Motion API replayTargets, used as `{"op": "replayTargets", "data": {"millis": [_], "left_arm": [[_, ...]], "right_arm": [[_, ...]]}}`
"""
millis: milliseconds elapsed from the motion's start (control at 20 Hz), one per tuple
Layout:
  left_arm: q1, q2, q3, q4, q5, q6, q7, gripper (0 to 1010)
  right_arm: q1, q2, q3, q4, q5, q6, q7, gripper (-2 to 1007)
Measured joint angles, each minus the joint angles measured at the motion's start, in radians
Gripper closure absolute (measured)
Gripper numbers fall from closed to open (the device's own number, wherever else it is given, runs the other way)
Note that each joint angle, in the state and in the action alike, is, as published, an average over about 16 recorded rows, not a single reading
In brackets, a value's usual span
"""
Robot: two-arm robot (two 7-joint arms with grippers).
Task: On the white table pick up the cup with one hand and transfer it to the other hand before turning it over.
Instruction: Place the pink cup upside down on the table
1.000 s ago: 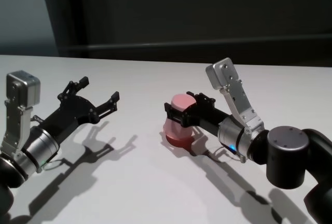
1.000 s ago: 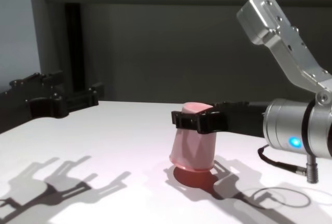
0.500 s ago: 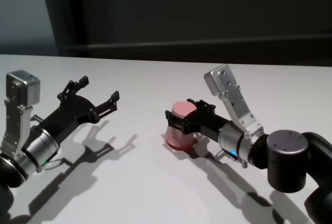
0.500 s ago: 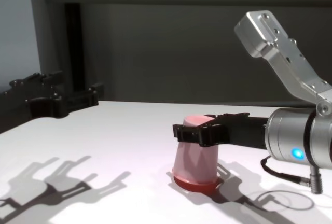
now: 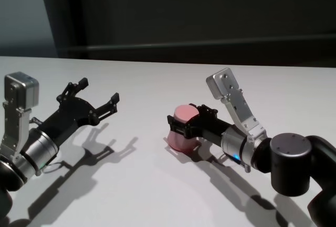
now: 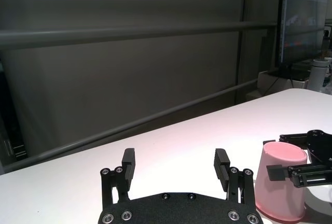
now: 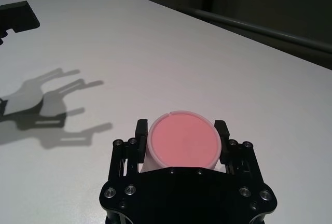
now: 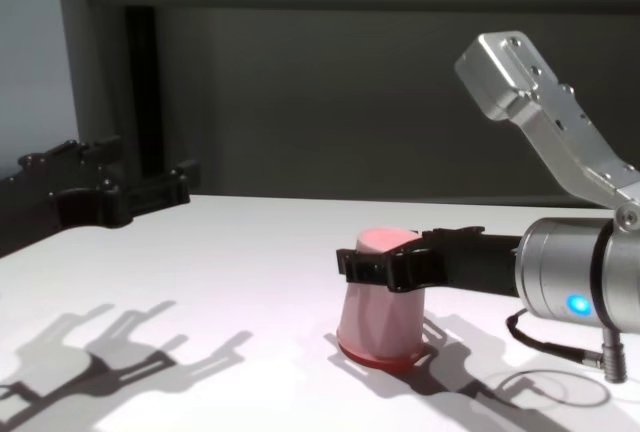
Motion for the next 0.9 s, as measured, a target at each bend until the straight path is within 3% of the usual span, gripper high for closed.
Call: {"op": "replayTargets", "data": {"millis": [900], "left_arm": [[0.0, 0.0, 0.0, 0.0, 0.0, 0.0, 0.0, 9]], "right_arm": [[-0.002, 0.0, 0.003, 0.002, 0.001, 0.002, 0.002, 29]]}}
